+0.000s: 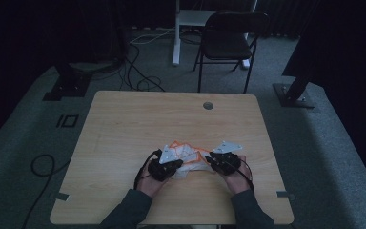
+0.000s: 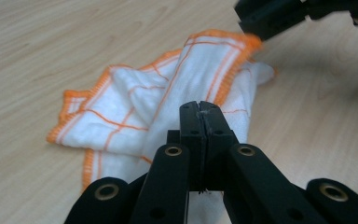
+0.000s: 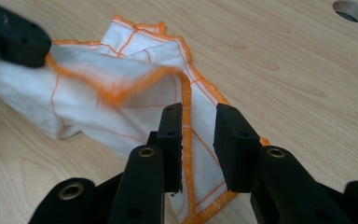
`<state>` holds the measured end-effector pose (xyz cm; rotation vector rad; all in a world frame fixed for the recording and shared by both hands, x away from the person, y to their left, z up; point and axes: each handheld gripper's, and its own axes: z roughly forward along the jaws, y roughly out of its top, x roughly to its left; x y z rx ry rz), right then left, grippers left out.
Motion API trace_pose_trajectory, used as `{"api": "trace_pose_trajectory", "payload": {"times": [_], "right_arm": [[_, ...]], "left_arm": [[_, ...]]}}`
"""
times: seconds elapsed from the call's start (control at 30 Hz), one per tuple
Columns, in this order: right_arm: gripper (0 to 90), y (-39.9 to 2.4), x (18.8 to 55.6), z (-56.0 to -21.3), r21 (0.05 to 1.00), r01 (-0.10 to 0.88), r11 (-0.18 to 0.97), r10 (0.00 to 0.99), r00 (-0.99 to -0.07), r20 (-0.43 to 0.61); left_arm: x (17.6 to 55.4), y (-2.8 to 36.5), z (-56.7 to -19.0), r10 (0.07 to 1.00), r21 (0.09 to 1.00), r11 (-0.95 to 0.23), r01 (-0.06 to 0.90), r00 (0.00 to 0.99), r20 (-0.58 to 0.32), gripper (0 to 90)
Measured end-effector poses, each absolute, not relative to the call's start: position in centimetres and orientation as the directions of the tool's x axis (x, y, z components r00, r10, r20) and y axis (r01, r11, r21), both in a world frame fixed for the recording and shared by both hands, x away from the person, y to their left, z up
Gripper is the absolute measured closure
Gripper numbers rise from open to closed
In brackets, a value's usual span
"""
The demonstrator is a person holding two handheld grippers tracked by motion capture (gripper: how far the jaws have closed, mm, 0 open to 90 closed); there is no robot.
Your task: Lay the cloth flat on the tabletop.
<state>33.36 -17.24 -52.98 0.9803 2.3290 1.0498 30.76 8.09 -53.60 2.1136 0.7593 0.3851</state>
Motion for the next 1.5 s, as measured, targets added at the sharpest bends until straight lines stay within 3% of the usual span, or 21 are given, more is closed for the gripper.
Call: {"api": "trace_pose_trajectory", "payload": {"times": [0.37,0.6,0.87,0.93,1.17,1.3,1.5], "right_arm": [[70.3,-17.2,31.4,-53.1,0.769,0.424,0.478,0.715,-0.697,-0.059],[57.5,-16.8,30.8,-53.6,0.786,0.443,0.430,0.679,-0.733,0.042],[52.9,-16.1,31.7,-54.2,0.762,0.488,0.425,0.658,-0.745,0.110],[55.2,-15.9,32.0,-54.4,0.750,0.510,0.420,0.654,-0.744,0.140],[87.4,-15.4,31.7,-54.2,0.754,0.476,0.452,0.634,-0.767,0.104],[88.2,-15.3,31.4,-53.9,0.751,0.452,0.482,0.628,-0.775,0.064],[88.1,-15.6,30.9,-53.7,0.752,0.444,0.488,0.627,-0.777,0.053]], "left_arm": [[28.2,7.9,-54.8,0.614,0.790,-0.479,0.383,0.789,-0.011,90.0],[28.0,7.8,-55.0,0.610,0.787,-0.486,0.381,0.792,-0.006,90.0],[28.1,7.8,-55.0,0.608,0.787,-0.486,0.380,0.794,-0.007,90.0],[28.1,7.9,-55.1,0.608,0.787,-0.486,0.379,0.794,-0.006,90.0],[28.1,7.9,-55.0,0.607,0.792,-0.482,0.375,0.794,-0.007,89.3],[28.5,9.0,-54.0,0.636,0.820,-0.434,0.372,0.771,-0.014,82.1],[30.6,12.0,-53.5,0.737,0.819,-0.402,0.410,0.675,0.024,81.7]]}}
